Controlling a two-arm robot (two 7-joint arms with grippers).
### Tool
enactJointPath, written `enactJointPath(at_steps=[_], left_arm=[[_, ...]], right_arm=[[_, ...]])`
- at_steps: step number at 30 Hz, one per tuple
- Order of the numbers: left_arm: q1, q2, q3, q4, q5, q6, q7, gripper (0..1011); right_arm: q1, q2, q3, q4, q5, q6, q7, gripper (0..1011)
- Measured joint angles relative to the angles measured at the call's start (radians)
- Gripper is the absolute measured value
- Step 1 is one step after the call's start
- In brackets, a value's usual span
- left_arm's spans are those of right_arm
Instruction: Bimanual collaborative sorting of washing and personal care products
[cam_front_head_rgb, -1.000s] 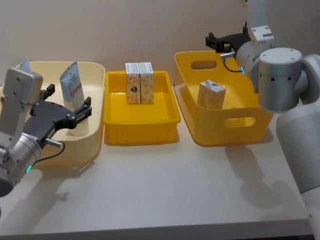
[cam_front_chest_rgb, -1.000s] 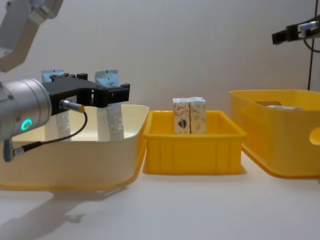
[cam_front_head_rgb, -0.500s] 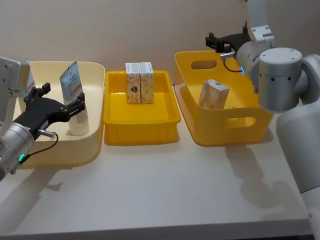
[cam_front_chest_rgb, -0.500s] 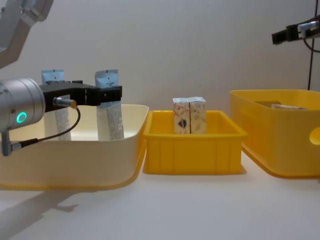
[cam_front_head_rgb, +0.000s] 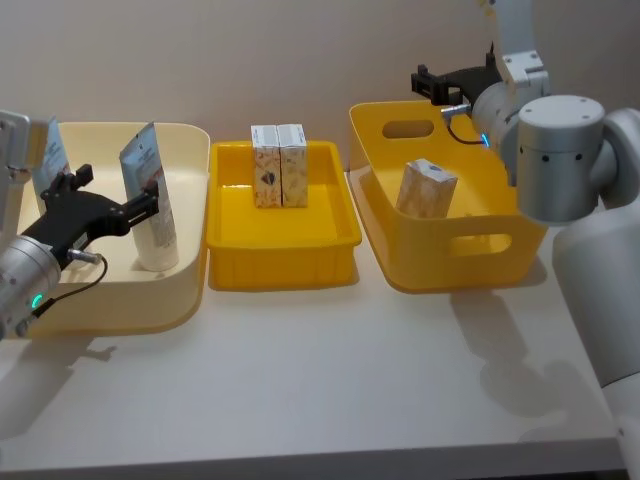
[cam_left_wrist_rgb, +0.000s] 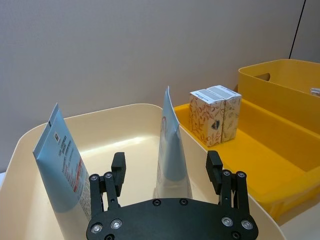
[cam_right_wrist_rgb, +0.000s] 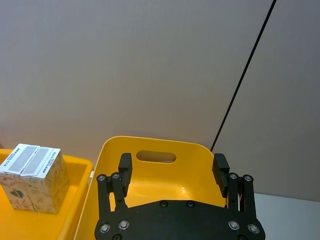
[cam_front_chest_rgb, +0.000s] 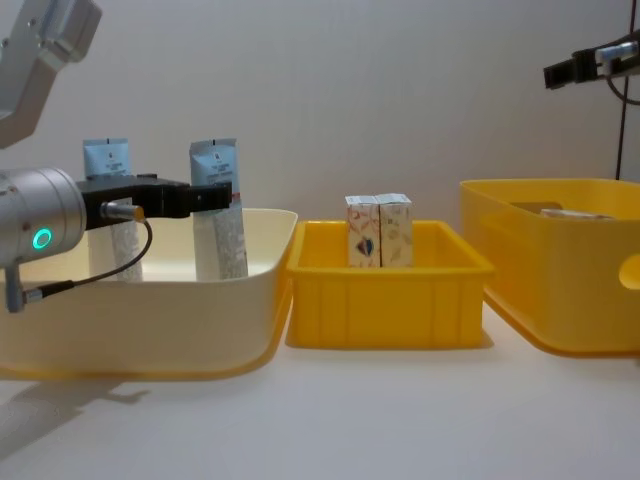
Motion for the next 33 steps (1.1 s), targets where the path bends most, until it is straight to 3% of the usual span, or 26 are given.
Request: enactJointPath(at_steps=[33], left_arm=[[-0.139, -0.053, 0.023, 0.230, 0.026, -0.046, -0.120, 1003]], right_arm=[[0.000, 0.000, 0.000, 0.000, 0.000, 0.000, 0.000, 1001]])
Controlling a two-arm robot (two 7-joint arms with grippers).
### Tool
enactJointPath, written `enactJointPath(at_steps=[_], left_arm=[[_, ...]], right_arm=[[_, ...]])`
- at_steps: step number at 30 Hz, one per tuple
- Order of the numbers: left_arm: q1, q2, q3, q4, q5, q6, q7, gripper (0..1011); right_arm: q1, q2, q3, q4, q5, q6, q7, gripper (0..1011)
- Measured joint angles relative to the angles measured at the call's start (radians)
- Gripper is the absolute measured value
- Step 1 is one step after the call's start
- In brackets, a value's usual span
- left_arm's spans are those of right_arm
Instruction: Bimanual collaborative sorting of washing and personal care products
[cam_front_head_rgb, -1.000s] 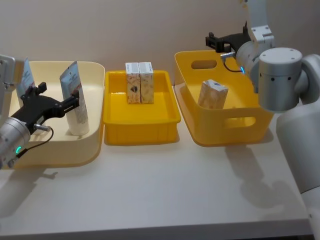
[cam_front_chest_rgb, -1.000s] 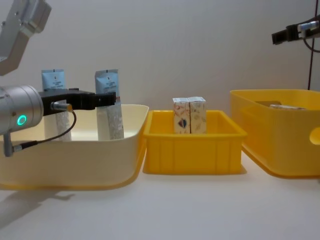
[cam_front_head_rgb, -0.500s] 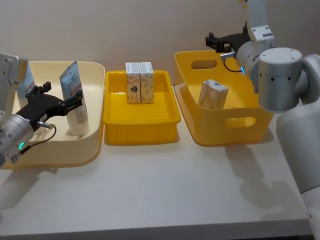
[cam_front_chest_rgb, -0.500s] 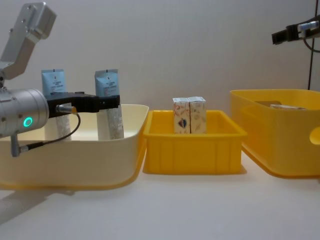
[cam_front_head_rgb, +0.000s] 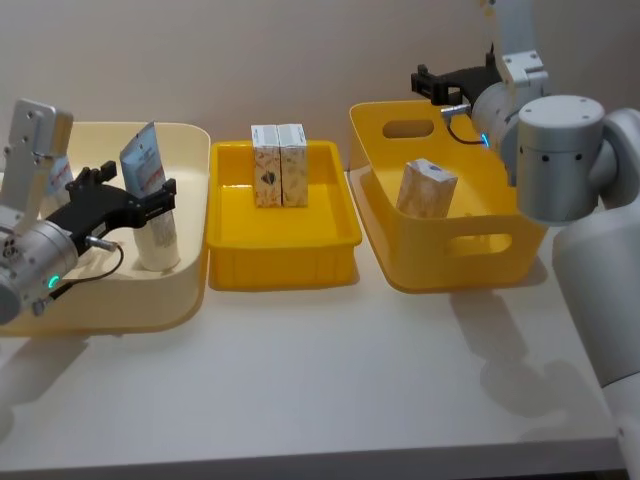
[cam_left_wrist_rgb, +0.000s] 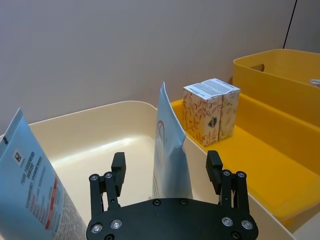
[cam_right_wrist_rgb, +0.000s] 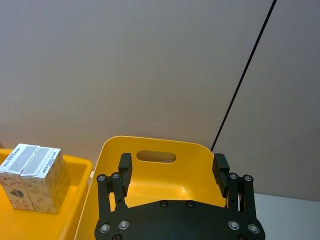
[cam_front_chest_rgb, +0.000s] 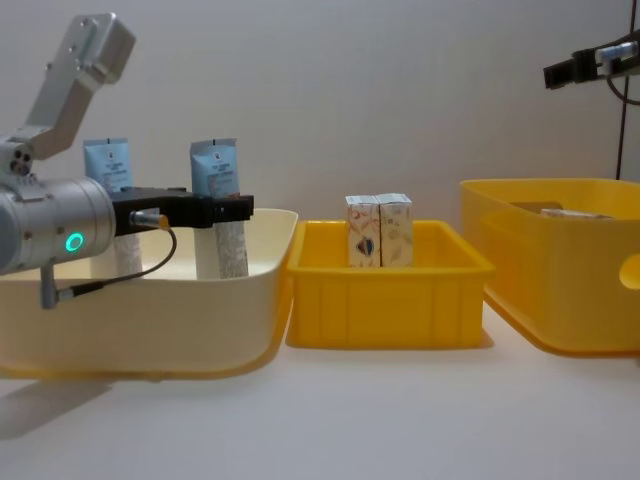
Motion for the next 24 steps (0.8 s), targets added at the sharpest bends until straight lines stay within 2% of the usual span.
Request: enactJointPath(at_steps=[17, 21, 24], left_arm=[[-0.044, -0.020, 0.012, 0.071, 0.021, -0.003, -0.023, 1003], [-0.050, -0.022, 0.013, 0.081, 0.024, -0.004, -0.026, 957], [-0.052, -0.023, 0.014, 0.085, 0.025, -0.004, -0.027, 886]], right_arm=[[0.000, 0.000, 0.000, 0.000, 0.000, 0.000, 0.000, 1001], [0.000, 0.000, 0.000, 0.000, 0.000, 0.000, 0.000, 1001], [0.000, 0.000, 0.000, 0.000, 0.000, 0.000, 0.000, 1001]])
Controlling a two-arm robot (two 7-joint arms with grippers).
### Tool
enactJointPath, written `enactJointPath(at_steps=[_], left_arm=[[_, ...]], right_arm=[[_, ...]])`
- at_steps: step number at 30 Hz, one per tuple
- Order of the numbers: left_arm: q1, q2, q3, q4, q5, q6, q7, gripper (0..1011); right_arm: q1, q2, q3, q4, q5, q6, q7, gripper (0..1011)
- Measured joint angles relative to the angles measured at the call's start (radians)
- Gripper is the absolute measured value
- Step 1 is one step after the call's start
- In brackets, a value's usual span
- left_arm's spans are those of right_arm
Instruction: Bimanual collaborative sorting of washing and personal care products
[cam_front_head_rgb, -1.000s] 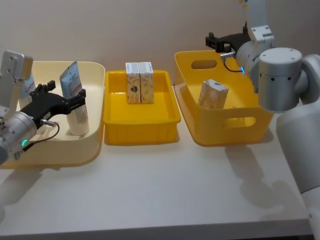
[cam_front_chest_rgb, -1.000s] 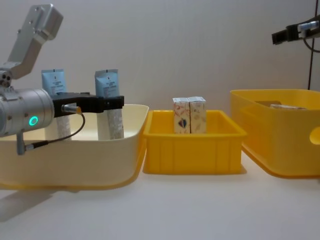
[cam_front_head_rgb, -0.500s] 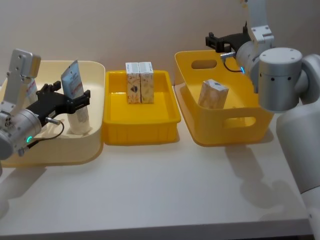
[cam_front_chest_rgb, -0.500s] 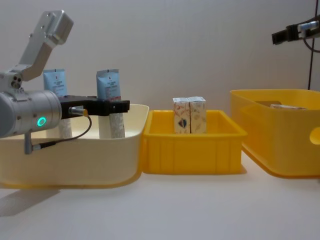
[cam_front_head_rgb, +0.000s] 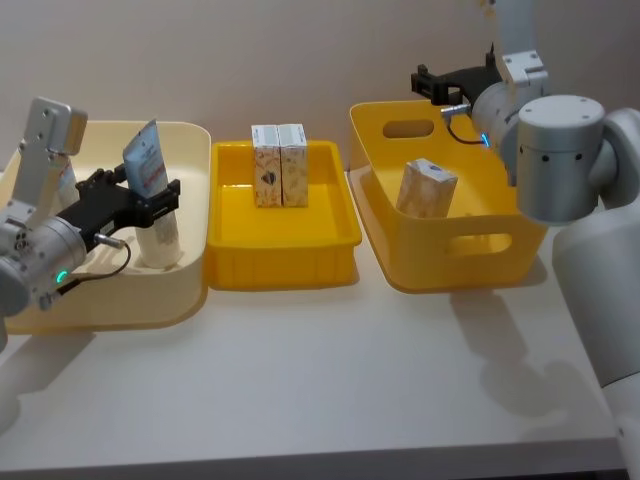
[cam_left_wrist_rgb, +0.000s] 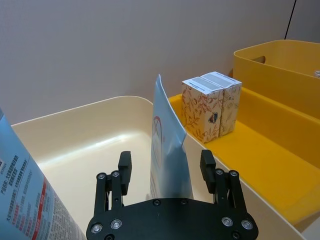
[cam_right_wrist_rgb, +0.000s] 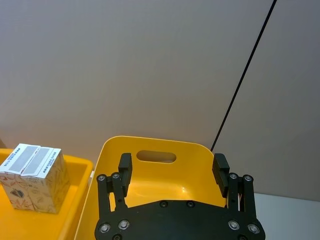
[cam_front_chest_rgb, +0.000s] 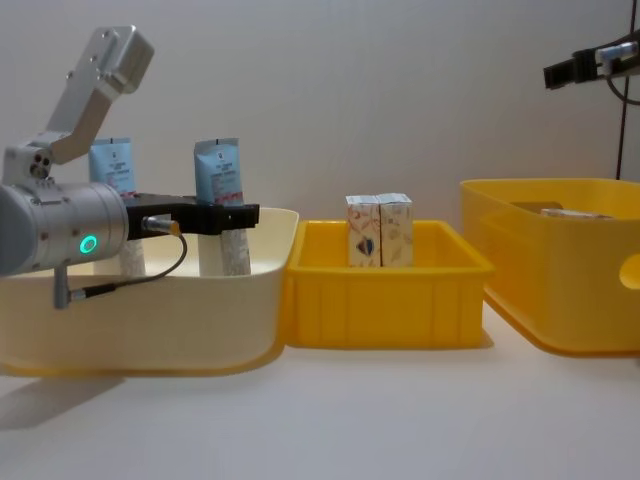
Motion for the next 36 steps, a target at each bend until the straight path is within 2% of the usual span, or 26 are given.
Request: enactJointPath(at_steps=[1, 7, 8, 9, 12, 16, 24, 36], left_arm=[[0.000, 0.000, 0.000, 0.000, 0.000, 0.000, 0.000, 836], [-0.003, -0.002, 0.001, 0.006, 0.002, 0.000, -0.002, 681], [-0.004, -0.002, 0.001, 0.006, 0.002, -0.001, -0.002, 627], [-0.004, -0.002, 0.001, 0.006, 0.002, -0.001, -0.002, 627], [-0.005, -0.002, 0.001, 0.008, 0.002, -0.001, -0.002, 532], [-0.006, -0.003, 0.002, 0.010, 0.003, -0.001, -0.003, 359], [-0.007, -0.004, 0.002, 0.012, 0.004, -0.001, -0.004, 274], [-0.008, -0.004, 0.002, 0.013, 0.004, -0.001, -0.004, 267]], right_arm=[[0.000, 0.000, 0.000, 0.000, 0.000, 0.000, 0.000, 1001], [0.000, 0.000, 0.000, 0.000, 0.000, 0.000, 0.000, 1001], [0.000, 0.000, 0.000, 0.000, 0.000, 0.000, 0.000, 1001], [0.000, 0.000, 0.000, 0.000, 0.000, 0.000, 0.000, 1001], [0.000, 0.000, 0.000, 0.000, 0.000, 0.000, 0.000, 1001], [0.000, 0.000, 0.000, 0.000, 0.000, 0.000, 0.000, 1001], [0.000, 0.000, 0.000, 0.000, 0.000, 0.000, 0.000, 1001], [0.000, 0.000, 0.000, 0.000, 0.000, 0.000, 0.000, 1001]])
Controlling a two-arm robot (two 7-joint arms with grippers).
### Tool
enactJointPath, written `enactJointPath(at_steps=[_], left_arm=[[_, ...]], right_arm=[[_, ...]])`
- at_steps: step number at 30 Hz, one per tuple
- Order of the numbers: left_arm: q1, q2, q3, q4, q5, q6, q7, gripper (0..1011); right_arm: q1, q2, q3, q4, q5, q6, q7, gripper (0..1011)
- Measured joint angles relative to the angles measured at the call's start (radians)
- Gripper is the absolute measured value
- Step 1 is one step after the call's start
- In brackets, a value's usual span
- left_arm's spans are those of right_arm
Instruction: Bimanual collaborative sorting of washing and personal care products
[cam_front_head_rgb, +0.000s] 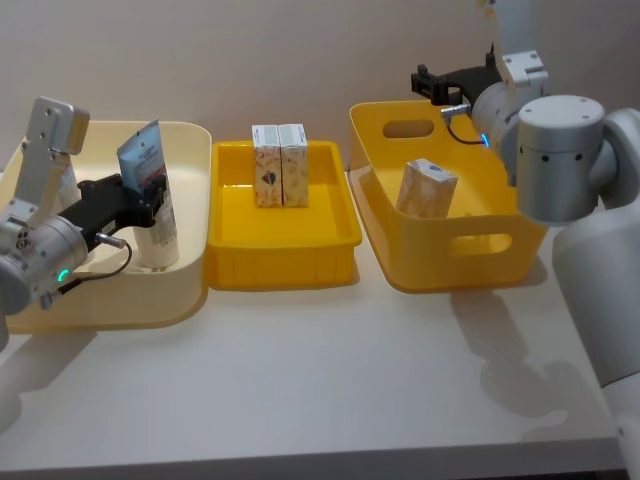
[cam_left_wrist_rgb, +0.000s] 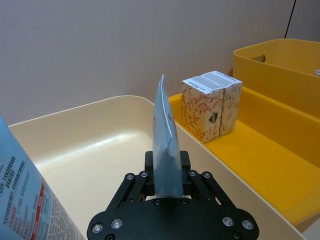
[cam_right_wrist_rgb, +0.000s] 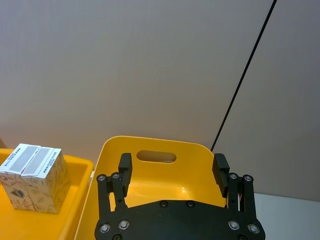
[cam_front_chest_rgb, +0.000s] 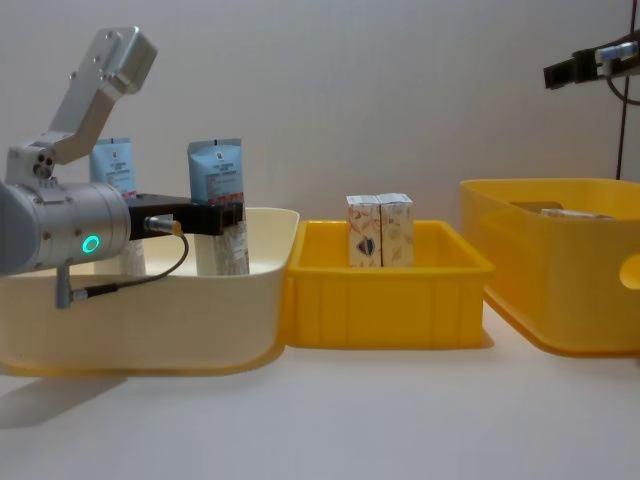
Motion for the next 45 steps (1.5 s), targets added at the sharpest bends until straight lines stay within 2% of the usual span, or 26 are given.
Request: enactJointPath(at_steps=[45], left_arm=[[0.000, 0.000, 0.000, 0.000, 0.000, 0.000, 0.000, 266]], right_arm=[[0.000, 0.000, 0.000, 0.000, 0.000, 0.000, 0.000, 1001]])
